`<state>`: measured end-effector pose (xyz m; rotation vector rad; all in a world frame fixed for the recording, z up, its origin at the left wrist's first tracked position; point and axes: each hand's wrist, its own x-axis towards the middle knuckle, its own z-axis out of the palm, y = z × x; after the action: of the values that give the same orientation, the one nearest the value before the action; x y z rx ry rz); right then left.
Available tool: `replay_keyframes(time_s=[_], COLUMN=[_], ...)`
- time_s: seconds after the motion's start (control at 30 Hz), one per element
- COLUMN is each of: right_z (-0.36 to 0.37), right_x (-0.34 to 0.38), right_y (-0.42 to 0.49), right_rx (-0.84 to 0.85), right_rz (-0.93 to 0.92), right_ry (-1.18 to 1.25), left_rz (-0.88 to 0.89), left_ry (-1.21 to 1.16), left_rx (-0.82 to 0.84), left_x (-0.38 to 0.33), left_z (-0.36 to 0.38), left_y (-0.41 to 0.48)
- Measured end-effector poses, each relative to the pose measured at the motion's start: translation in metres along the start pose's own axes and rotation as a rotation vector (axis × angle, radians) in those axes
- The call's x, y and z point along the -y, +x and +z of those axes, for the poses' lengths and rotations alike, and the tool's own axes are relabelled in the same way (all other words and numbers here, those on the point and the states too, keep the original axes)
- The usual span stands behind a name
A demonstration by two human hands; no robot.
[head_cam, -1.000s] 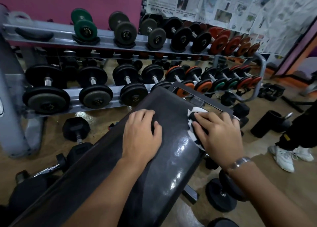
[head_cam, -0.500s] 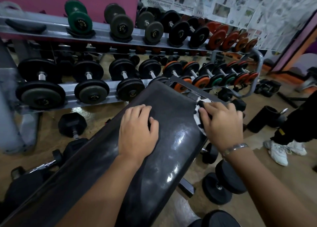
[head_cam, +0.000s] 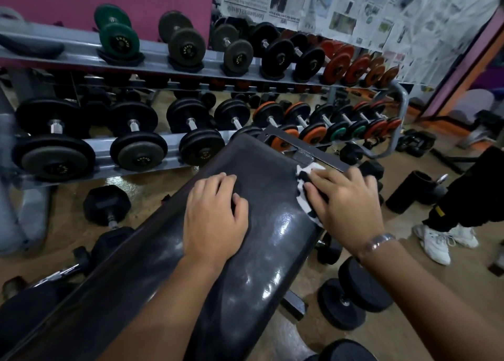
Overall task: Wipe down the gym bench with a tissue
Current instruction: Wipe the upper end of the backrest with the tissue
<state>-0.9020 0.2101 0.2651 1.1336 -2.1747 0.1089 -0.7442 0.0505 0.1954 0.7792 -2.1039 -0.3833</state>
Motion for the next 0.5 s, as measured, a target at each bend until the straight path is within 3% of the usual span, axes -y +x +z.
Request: replay_keyframes(time_s=[0.1, 0.3, 0.43, 0.5], right_z=[0.003, -0.006, 0.003, 0.000], right_x=[0.014, 0.023, 0.035, 0.042], right_y=[0.034, 0.007, 0.045, 0.034], right_rx=[0.124, 0.062, 0.199, 0.159], right_rz=[0.108, -0.081, 0.066, 0.009], right_ry=[-0.061, -0.089, -0.093, -0.094], left_rz=[-0.003, 0.007, -0.003, 0.001], left_ry=[-0.002, -0.008, -0.018, -0.020], left_rx=[-0.004, -0.007, -0.011, -0.006], left_x=[0.000, 0.000, -0.001, -0.002], left_z=[0.001, 0.001, 0.001, 0.000], left_y=[0.001, 0.000, 0.001, 0.000])
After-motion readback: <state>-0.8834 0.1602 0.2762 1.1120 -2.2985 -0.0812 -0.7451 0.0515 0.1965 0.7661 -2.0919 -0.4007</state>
